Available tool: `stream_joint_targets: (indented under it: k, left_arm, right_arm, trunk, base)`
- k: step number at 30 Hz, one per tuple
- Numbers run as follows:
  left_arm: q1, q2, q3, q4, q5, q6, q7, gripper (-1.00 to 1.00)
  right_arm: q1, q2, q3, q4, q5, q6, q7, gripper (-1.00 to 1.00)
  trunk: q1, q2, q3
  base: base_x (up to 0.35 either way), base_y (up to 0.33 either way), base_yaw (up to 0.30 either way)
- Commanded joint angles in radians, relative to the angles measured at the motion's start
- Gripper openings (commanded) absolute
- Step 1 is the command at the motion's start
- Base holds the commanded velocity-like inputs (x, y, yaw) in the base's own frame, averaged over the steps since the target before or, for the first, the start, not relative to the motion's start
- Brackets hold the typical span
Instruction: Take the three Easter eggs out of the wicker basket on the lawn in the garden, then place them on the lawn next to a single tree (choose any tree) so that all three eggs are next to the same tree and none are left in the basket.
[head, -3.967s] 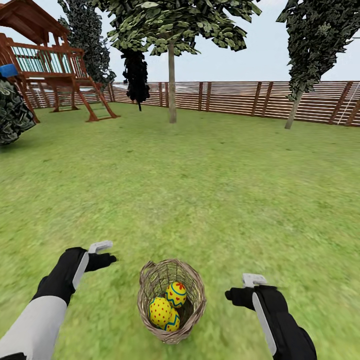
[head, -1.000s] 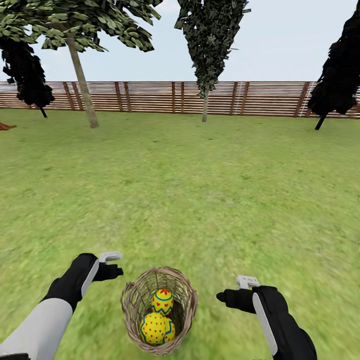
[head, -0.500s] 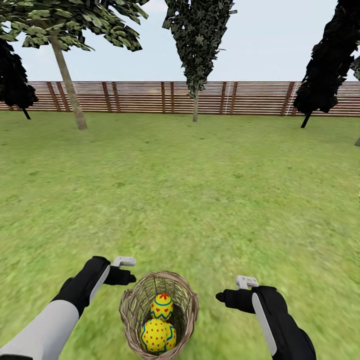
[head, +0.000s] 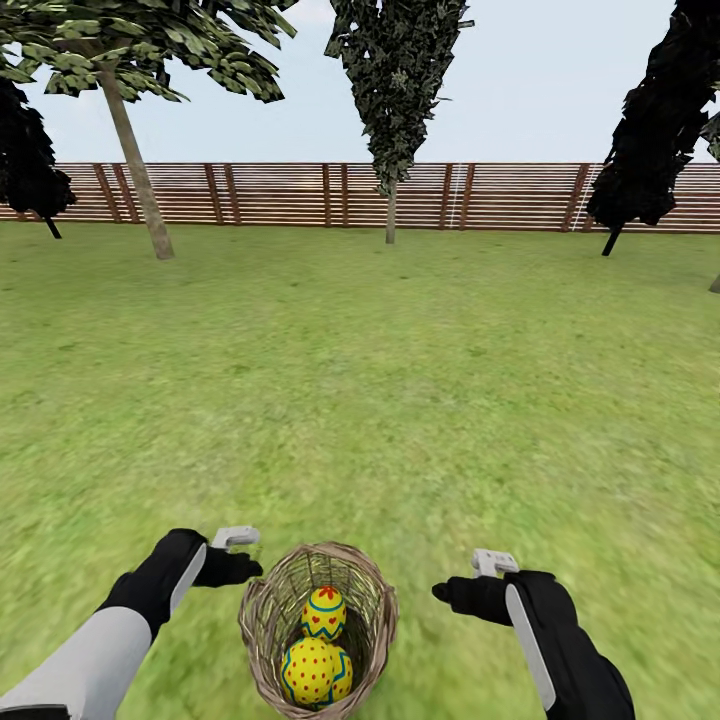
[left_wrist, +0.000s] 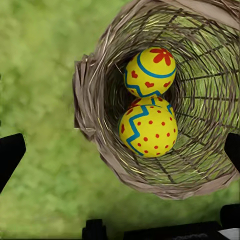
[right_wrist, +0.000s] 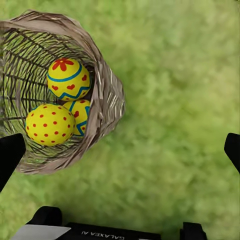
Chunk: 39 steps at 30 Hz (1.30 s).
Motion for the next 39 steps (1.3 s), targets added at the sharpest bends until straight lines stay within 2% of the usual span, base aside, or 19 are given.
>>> stream_joint_targets:
  k: [1,3,4,6,7,9,11,15,22,37,39]
  left_arm:
    - [0.000,0.002,0.002,0.001,0.001,0.005,-0.003,1.00]
    - [0.000,0.006,0.003,0.015,0.001,0.004,-0.003,1.00]
    - [0.000,0.007,0.004,0.037,-0.001,0.004,-0.003,1.00]
    - [0.000,0.006,0.005,0.058,-0.001,0.002,-0.003,1.00]
    - [0.000,0.005,0.005,0.064,-0.001,0.002,-0.003,1.00]
    - [0.000,0.004,0.002,0.064,0.000,0.001,-0.004,1.00]
    - [0.000,0.004,0.003,0.063,0.000,-0.009,-0.005,1.00]
    - [0.000,0.008,0.007,0.059,0.005,-0.064,-0.008,1.00]
    - [-0.002,0.009,0.009,0.058,0.006,-0.068,-0.009,1.00]
    - [-0.003,0.009,0.011,0.057,0.008,-0.066,-0.013,1.00]
    - [-0.002,0.008,0.011,0.058,0.008,-0.067,-0.012,1.00]
  right_arm:
    - [-0.001,0.000,-0.004,-0.005,-0.012,0.004,0.014,1.00]
    - [-0.001,-0.007,-0.008,-0.031,-0.055,0.004,0.096,1.00]
    - [-0.001,-0.024,-0.020,-0.054,-0.115,0.004,0.199,1.00]
    - [-0.001,-0.062,-0.053,-0.068,-0.204,0.004,0.357,1.00]
    - [-0.001,-0.094,-0.073,-0.072,-0.261,0.005,0.458,1.00]
    - [-0.001,-0.122,-0.086,-0.075,-0.307,0.005,0.537,1.00]
    - [-0.001,-0.137,-0.093,-0.078,-0.328,0.005,0.575,1.00]
    - [-0.001,-0.142,-0.097,-0.075,-0.340,0.004,0.591,1.00]
    - [-0.001,-0.140,-0.092,-0.076,-0.338,0.004,0.595,1.00]
    - [-0.001,-0.138,-0.083,-0.084,-0.338,0.006,0.596,1.00]
    - [-0.001,-0.138,-0.068,-0.084,-0.339,0.006,0.597,1.00]
  trunk:
    - [0.000,-0.001,-0.001]
    - [0.000,-0.001,-0.001]
    - [0.000,-0.001,-0.001]
    - [0.000,-0.001,-0.001]
    - [0.000,-0.001,-0.001]
    - [0.000,-0.001,-0.001]
    - [0.000,-0.001,-0.001]
    - [0.000,-0.001,-0.001]
    - [0.000,-0.001,-0.001]
    - [0.057,-0.106,-0.048]
    - [0.065,-0.120,-0.054]
  base:
    - [0.000,0.000,0.000]
    - [0.000,0.000,0.000]
    - [0.000,0.000,0.000]
    - [0.000,0.000,0.000]
    - [0.000,0.000,0.000]
    - [0.000,0.000,0.000]
    - [0.000,0.000,0.000]
    - [0.000,0.000,0.000]
    - [0.000,0.000,0.000]
    - [0.000,0.000,0.000]
    - [0.000,0.000,0.000]
